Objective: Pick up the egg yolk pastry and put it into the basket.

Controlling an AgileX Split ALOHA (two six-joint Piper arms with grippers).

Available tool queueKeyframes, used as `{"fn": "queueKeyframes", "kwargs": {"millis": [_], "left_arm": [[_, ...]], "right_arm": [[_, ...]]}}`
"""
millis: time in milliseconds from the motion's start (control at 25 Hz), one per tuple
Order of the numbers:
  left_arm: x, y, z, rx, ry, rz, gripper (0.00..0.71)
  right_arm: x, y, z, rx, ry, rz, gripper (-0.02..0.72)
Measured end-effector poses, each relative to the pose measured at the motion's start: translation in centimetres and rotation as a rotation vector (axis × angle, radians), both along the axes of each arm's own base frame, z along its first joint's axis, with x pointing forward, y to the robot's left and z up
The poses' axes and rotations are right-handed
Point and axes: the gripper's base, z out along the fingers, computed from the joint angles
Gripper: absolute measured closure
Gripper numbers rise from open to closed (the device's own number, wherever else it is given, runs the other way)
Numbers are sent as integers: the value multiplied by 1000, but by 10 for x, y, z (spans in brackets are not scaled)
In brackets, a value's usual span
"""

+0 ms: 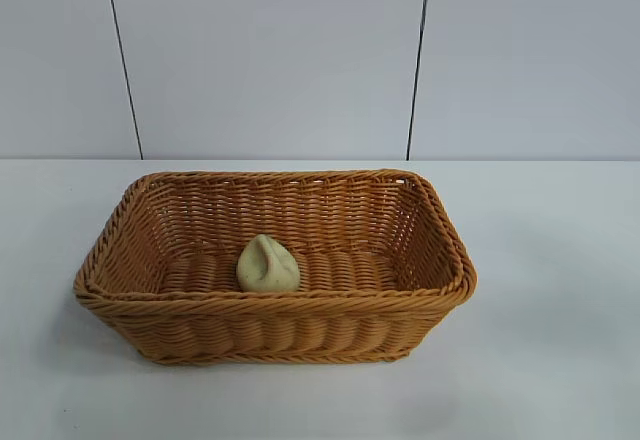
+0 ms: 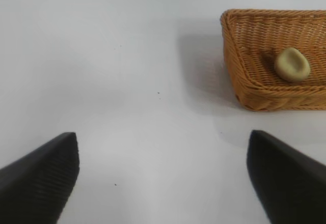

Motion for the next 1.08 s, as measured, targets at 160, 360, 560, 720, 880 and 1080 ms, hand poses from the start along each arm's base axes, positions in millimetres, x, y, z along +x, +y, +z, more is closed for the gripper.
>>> {"fn": "queueKeyframes", "kwargs": {"millis": [160, 360, 560, 720, 880, 1080], "left_arm": [[0, 0, 0, 1, 0, 0, 21], [0, 0, 0, 1, -1, 1, 21], [0, 0, 0, 1, -1, 1, 21], [0, 0, 0, 1, -1, 1, 21], [0, 0, 0, 1, -1, 1, 21], [0, 0, 0, 1, -1, 1, 21]], "right_arm": [[-26, 0, 11, 4, -177, 7, 8], [-53, -1, 18, 11, -349, 13, 8], [-75, -1, 18, 14, -487, 16, 8], [-81, -1, 18, 15, -524, 16, 8], [-81, -1, 18, 15, -528, 16, 8], [-81, -1, 18, 15, -528, 16, 8]]}}
